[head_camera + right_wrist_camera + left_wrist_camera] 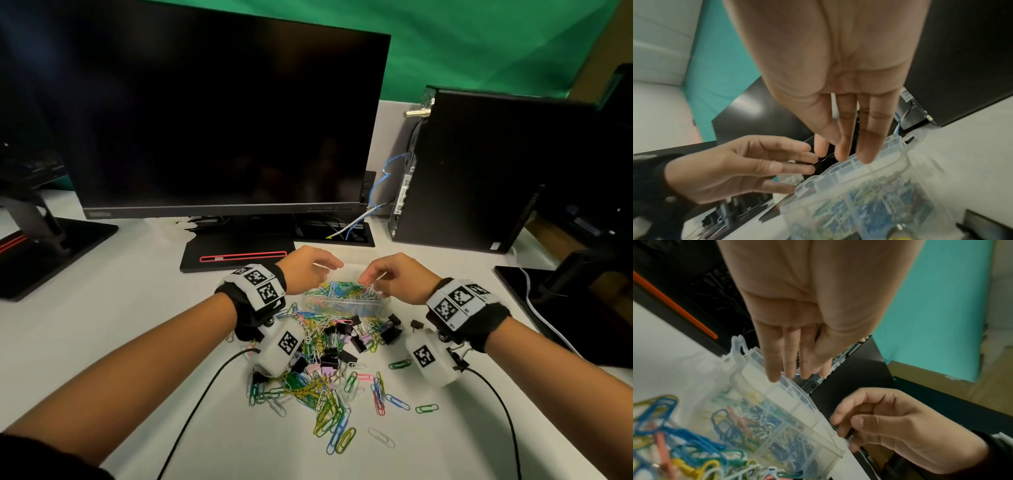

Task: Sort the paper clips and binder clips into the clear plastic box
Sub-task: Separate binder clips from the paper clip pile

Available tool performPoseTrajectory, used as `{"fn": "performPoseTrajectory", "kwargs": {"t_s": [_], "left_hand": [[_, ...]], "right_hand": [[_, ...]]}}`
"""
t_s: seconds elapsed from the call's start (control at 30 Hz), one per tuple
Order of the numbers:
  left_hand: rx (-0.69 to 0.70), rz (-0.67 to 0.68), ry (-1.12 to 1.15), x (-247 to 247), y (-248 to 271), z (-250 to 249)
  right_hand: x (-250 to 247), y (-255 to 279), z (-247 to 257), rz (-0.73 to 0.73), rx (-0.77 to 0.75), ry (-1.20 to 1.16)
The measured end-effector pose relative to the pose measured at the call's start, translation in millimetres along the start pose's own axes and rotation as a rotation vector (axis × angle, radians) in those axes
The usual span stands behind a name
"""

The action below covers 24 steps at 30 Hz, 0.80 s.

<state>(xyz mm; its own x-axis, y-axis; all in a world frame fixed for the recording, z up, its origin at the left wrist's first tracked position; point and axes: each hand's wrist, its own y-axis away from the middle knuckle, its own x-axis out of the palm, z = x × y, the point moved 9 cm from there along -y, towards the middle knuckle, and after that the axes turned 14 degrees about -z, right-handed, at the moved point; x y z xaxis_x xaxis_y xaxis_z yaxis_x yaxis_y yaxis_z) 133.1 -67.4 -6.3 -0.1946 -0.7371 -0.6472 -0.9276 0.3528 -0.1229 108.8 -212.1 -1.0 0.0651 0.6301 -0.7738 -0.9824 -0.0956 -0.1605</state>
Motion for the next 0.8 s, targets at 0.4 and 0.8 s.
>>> {"fn": "performPoseTrajectory", "kwargs": {"t_s": [0.4, 0.8], "left_hand": [[0.193, 0.389, -0.466, 22.7, 108.2, 1.2], [0.269, 0.332, -0.542, 30.4, 116.1, 4.8]], "right_hand": [[18.3, 95.0, 8.5, 0.261, -0.148, 0.195], [54.9, 119.3, 19.9, 0.357, -0.186, 0.338]]}}
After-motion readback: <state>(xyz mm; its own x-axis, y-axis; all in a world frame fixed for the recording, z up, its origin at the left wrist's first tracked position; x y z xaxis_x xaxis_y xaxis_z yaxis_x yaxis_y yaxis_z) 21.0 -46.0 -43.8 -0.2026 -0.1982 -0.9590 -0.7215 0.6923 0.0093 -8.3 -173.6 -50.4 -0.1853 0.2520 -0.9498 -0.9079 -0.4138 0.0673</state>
